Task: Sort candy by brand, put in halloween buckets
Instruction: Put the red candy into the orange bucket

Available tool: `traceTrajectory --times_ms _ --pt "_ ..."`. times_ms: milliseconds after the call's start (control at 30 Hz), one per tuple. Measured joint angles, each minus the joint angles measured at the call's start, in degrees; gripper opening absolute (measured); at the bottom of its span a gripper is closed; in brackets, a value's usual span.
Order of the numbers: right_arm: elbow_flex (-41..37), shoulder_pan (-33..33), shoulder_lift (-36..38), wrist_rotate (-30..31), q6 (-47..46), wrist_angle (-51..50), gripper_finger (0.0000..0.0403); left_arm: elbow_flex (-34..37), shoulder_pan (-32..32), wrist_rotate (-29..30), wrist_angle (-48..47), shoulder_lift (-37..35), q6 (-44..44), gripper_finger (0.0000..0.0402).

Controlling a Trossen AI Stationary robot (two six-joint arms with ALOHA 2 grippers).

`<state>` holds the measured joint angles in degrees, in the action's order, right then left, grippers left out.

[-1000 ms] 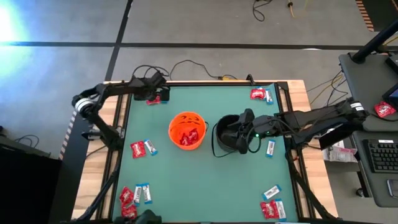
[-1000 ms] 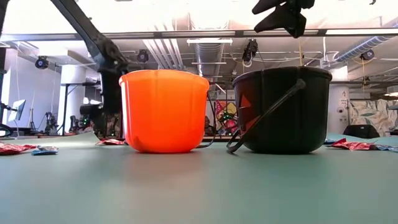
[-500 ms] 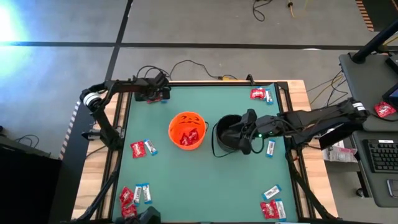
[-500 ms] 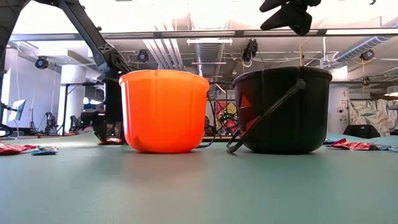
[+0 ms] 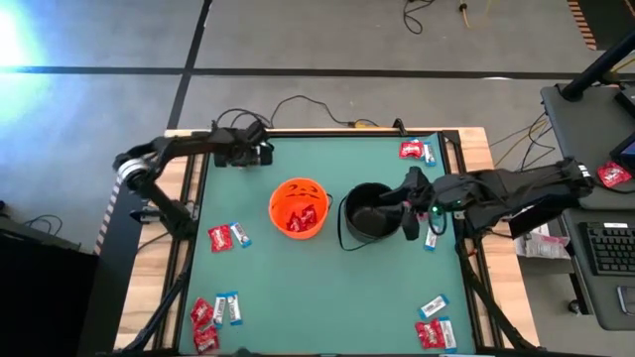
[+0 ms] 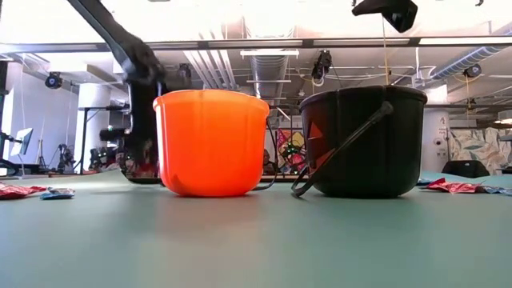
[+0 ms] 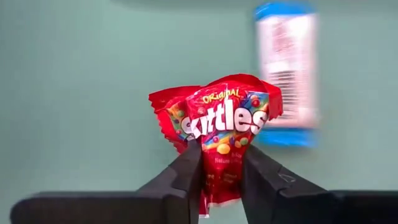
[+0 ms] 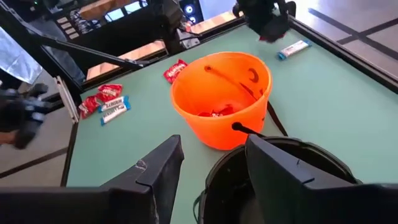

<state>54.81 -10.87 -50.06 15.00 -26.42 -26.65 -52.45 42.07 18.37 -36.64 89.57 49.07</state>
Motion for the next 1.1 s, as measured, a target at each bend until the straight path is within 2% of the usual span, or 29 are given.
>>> traceTrajectory --times_ms 133,300,400,500,667,833,967,1100 --pt "0.02 0.0 0.78 0.02 0.09 1.27 0.0155 -0.23 -8.68 -3.82 0.45 -10.31 1.05 0.0066" --pt "1.82 0.15 0.85 0.12 3.11 1.65 0.0137 -1.53 -27.29 -2.77 7.15 -21.58 -4.22 0.0065" --pt "2.59 0.22 0.44 0.63 5.87 1.65 0.0129 -2.01 -39.72 1.15 13.53 -23.85 -7.61 0.0065" --pt "3.02 0.29 -0.32 3.11 7.02 1.7 0.0126 -2.54 -47.18 4.96 15.64 -21.4 -5.27 0.0059" --pt "3.07 0.42 -1.64 4.68 6.86 1.65 0.0129 -2.82 -48.79 6.07 14.06 -12.75 2.38 0.0052" --pt "3.07 -0.02 -2.59 4.55 3.64 1.69 0.0142 -2.84 -47.92 4.58 12.43 -5.71 7.86 0.0061" --pt "3.07 -1.28 -2.63 4.55 2.03 1.65 0.016 -2.84 -47.22 2.32 12.57 -4.21 9.1 0.0096" --pt "3.07 -1.62 -2.56 4.51 0.1 1.63 0.0179 -4.26 -47.02 1.62 11.63 -6.47 7.25 0.0152"
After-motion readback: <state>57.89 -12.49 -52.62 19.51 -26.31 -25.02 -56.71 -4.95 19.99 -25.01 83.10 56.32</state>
